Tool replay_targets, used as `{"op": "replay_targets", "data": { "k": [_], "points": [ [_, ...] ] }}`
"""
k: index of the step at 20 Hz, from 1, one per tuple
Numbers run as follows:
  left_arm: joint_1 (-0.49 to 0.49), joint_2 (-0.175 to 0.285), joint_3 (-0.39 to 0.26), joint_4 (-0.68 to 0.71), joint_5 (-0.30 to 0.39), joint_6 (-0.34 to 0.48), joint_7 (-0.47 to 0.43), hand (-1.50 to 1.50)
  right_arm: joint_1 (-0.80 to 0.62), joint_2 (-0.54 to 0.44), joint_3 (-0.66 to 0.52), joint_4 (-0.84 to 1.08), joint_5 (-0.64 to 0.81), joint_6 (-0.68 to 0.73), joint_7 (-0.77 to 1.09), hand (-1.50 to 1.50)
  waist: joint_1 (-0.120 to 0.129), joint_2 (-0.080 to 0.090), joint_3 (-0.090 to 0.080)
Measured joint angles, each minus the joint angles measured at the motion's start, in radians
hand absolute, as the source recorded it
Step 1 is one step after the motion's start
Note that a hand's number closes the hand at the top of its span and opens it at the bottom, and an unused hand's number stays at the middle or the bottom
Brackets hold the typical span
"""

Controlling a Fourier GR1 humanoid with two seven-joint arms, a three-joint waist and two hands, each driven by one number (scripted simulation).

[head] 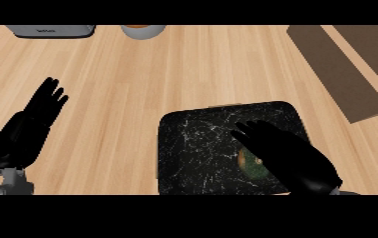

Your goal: Pick the squash from the tray and place it in the cardboard box

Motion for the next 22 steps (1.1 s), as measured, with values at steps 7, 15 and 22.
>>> {"op": "replay_targets", "data": {
  "k": [7,15,22],
  "points": [
    [0.012,-0.032,0.002,-0.035,-0.025,0.000,0.024,0.00,0.004,0.052,0.029,0.057,0.089,-0.002,-0.019,-1.50,0.001,0.000,0.000],
    [0.002,-0.040,0.030,-0.024,-0.033,-0.030,0.022,0.00,0.007,0.068,0.020,0.159,0.165,-0.034,-0.092,-1.50,0.000,0.000,0.000],
    [-0.011,-0.054,0.038,-0.024,-0.049,-0.037,0.032,0.00,0.025,0.098,0.033,0.236,0.242,-0.099,-0.149,-1.50,0.000,0.000,0.000]
  ]
}}
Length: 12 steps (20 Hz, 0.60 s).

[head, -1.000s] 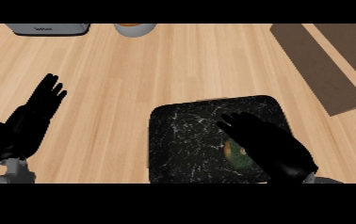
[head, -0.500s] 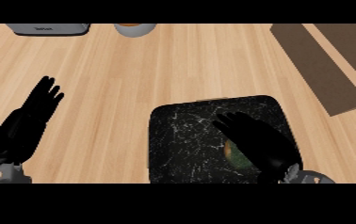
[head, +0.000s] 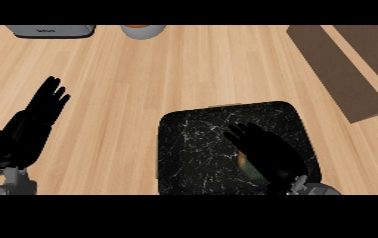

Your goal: Pick the squash from the tray and place it in the cardboard box

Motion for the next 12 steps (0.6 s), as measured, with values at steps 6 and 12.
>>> {"op": "replay_targets", "data": {
  "k": [6,12],
  "points": [
    [0.002,-0.017,0.001,-0.003,-0.019,0.002,-0.007,0.00,-0.002,0.005,-0.018,0.012,0.025,-0.031,-0.065,1.50,0.000,0.000,0.000],
    [-0.023,-0.014,0.011,0.017,-0.019,-0.007,0.010,0.00,-0.032,0.007,-0.038,0.079,0.053,-0.106,-0.168,1.50,0.000,0.000,0.000]
  ]
}}
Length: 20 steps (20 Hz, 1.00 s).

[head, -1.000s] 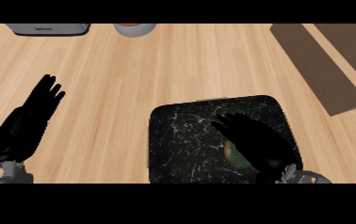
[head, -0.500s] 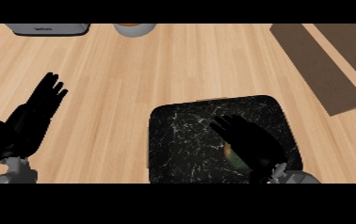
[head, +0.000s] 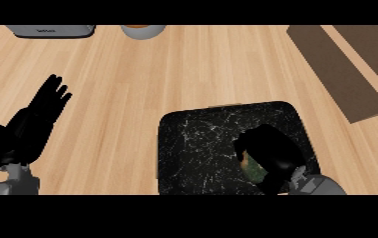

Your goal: Pick the squash from the tray and place it in the cardboard box

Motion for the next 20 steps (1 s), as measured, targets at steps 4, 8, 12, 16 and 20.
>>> {"op": "replay_targets", "data": {
  "k": [4,8,12,16,20],
  "points": [
    [0.017,-0.008,0.007,0.003,-0.002,-0.014,-0.016,0.00,0.010,0.014,0.002,-0.020,0.026,0.009,-0.019,1.50,0.000,0.000,0.000],
    [0.012,-0.012,0.004,0.003,-0.006,-0.014,-0.016,0.00,-0.071,0.068,-0.119,0.084,0.012,0.016,0.050,1.50,0.008,0.003,0.000],
    [-0.003,-0.014,-0.004,-0.009,-0.001,-0.020,-0.016,0.00,-0.182,0.122,-0.330,0.227,0.005,-0.007,0.238,1.50,0.029,0.018,0.001],
    [-0.018,-0.011,-0.013,-0.014,-0.002,-0.023,-0.003,0.00,-0.345,0.143,-0.475,0.396,0.037,-0.079,0.400,1.50,0.053,0.023,0.001],
    [-0.031,-0.019,-0.021,0.003,-0.016,-0.015,-0.011,0.00,-0.544,0.133,-0.550,0.568,0.070,-0.167,0.479,1.50,0.054,0.020,0.001]
  ]
}}
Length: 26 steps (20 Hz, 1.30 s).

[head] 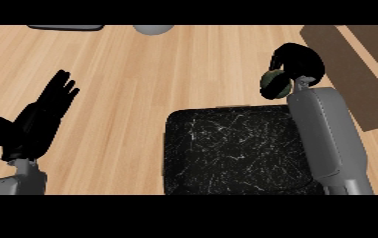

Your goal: Pick the squash from the tray and place it in the cardboard box

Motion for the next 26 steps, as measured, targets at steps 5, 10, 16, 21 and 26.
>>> {"op": "replay_targets", "data": {
  "k": [5,10,16,21,26],
  "points": [
    [0.022,-0.002,0.002,-0.003,0.001,-0.003,0.001,0.00,-0.185,-0.021,-0.029,0.131,0.033,-0.120,0.012,1.50,-0.011,-0.007,0.000],
    [0.035,-0.002,0.006,-0.018,0.005,-0.002,0.012,0.00,-0.337,-0.039,-0.042,0.166,0.077,-0.205,0.083,1.50,-0.021,-0.013,-0.001],
    [0.038,0.009,0.026,-0.025,0.019,-0.006,0.023,0.00,-0.431,-0.099,-0.073,0.188,0.125,-0.278,0.175,1.50,-0.035,-0.017,-0.002],
    [0.053,0.003,0.028,-0.031,0.011,-0.005,0.010,0.00,-0.473,-0.181,-0.107,0.234,0.142,-0.316,0.197,1.50,-0.039,-0.017,-0.001],
    [0.050,-0.006,0.022,-0.028,0.000,0.002,0.010,0.00,-0.502,-0.249,-0.131,0.332,0.145,-0.347,0.171,1.50,-0.038,-0.015,-0.001]
  ]
}}
